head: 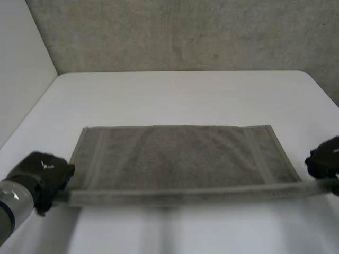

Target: Fold the towel.

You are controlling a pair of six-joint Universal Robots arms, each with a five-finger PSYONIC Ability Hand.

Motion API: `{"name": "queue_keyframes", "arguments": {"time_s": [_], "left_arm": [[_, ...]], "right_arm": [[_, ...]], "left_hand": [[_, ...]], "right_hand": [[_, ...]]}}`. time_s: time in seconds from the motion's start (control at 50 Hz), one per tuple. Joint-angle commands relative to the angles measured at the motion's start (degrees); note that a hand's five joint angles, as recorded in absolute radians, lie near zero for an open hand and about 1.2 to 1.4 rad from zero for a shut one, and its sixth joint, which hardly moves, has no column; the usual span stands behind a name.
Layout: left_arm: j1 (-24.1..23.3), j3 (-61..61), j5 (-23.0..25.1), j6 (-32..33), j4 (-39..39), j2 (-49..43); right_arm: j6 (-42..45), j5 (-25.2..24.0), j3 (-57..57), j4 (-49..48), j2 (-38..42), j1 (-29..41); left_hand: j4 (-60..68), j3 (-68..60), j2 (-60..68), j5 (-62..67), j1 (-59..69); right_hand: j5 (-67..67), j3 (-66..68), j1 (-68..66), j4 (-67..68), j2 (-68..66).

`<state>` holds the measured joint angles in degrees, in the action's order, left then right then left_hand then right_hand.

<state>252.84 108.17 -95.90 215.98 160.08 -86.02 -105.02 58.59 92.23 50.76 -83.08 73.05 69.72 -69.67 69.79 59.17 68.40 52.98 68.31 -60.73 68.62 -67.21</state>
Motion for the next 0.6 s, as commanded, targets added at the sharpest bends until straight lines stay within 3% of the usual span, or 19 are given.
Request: {"name": "queue_keyframes", "arguments": {"time_s": [0.02,0.06,0.1,0.16,0.2,0.32,0.42,0.56,0.58,0.6], "left_arm": [[-0.33,-5.58,0.10,0.32,16.10,-10.71],[-0.33,-7.62,0.10,0.41,19.12,-14.09],[-0.33,-12.61,0.09,0.32,23.24,-21.43],[-0.42,-15.18,0.01,0.32,24.84,-24.90],[-0.33,-20.25,0.01,0.32,27.46,-31.11],[-0.42,-27.40,0.10,0.41,32.48,-38.87],[-0.51,-33.45,0.27,0.41,41.34,-46.41],[-0.51,-36.54,2.55,0.93,46.10,-51.43],[-0.59,-36.45,3.43,0.85,46.80,-51.79],[-0.60,-36.45,3.43,0.85,46.81,-51.79]], "right_arm": [[-14.13,-3.76,-7.39,-12.49,6.58,3.66],[-17.50,-2.43,-10.40,-15.16,9.77,6.76],[-23.36,2.20,-15.65,-20.32,15.37,12.36],[-25.41,5.39,-18.05,-22.72,18.21,14.32],[-27.60,10.12,-22.16,-27.70,23.46,17.38],[-31.63,13.12,-26.92,-39.91,31.20,20.73],[-34.54,15.40,-29.03,-47.92,35.16,22.40],[-34.46,18.57,-32.10,-53.82,39.82,23.81],[-34.55,19.71,-33.16,-54.79,41.14,23.98],[-34.55,19.72,-33.17,-54.80,41.15,23.98]], "left_hand": [[10.28,-10.33,10.21,10.83,11.60],[10.28,-10.33,10.21,10.83,11.60],[10.28,-10.33,10.21,10.83,11.60],[10.28,-10.33,10.21,10.83,11.60],[10.28,-10.33,10.21,10.83,11.60],[10.28,-10.33,10.21,10.83,11.60],[10.28,-10.33,10.21,10.83,11.60],[10.28,-10.33,10.21,10.83,11.60],[-5.52,5.47,-5.59,-4.97,-4.19],[-5.68,5.63,-5.75,-5.13,-4.35]], "right_hand": [[17.02,11.69,-19.27,11.38,-12.79],[17.02,11.69,-19.27,11.38,-12.79],[17.02,11.69,-19.27,11.38,-12.79],[17.02,11.69,-19.27,11.38,-12.79],[17.02,11.69,-19.27,11.38,-12.79],[17.02,11.69,-19.27,11.38,-12.79],[17.02,11.69,-19.27,11.38,-12.79],[17.02,11.69,-19.27,11.38,-12.79],[3.92,-1.41,-6.17,-1.72,0.30],[3.79,-1.54,-6.04,-1.85,0.43]]}}
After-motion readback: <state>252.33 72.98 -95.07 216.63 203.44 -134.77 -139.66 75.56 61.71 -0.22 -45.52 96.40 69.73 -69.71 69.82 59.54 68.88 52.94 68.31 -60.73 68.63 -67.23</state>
